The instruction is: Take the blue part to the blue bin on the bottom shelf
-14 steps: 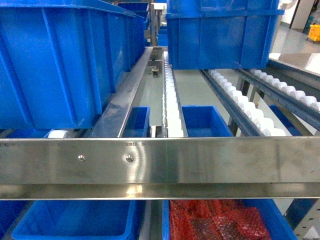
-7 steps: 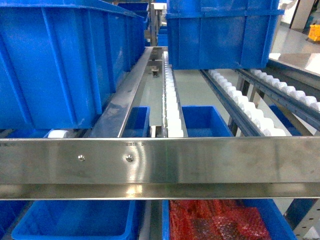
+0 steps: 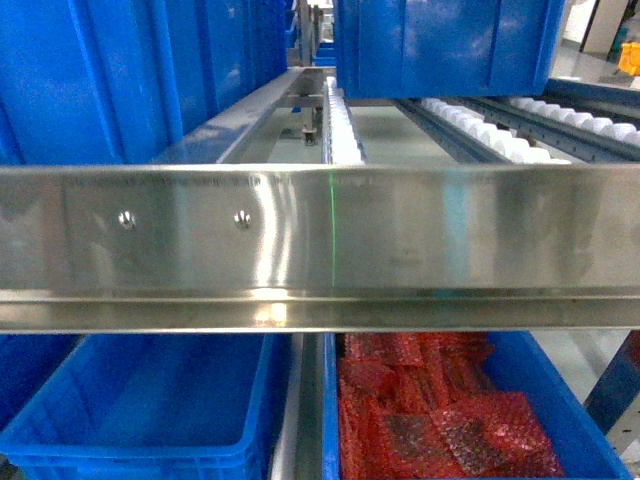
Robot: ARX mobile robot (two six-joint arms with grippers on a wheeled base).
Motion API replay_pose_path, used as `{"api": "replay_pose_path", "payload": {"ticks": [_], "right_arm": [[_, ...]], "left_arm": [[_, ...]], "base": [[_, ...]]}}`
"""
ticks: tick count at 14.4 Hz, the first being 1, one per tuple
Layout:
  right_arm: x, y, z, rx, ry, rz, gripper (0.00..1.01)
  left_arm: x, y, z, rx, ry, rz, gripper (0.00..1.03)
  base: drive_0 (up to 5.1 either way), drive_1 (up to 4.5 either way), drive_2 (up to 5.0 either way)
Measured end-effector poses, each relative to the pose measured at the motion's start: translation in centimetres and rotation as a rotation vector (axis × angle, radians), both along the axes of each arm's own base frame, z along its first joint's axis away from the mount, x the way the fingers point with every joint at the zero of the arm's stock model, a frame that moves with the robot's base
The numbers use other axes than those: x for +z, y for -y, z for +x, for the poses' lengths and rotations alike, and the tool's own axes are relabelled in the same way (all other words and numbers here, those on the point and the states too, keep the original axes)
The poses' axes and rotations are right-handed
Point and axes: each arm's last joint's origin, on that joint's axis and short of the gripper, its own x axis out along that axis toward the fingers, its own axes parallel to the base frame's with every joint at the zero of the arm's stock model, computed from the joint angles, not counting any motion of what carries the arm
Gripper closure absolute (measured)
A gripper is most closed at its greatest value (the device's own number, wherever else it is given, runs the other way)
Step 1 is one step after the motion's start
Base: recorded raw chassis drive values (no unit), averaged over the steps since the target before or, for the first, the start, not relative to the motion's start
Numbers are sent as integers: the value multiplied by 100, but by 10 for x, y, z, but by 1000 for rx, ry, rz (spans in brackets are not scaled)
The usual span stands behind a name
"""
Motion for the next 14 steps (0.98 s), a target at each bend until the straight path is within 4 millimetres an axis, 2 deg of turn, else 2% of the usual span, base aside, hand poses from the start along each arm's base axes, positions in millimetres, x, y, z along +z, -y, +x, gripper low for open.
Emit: {"api": "replay_pose_path", "payload": {"ticks": [14], "right_arm": [[0,0,0,0,1,0,3]], "left_arm": [[0,0,0,0,0,0,59]], "base": [[0,0,0]]}}
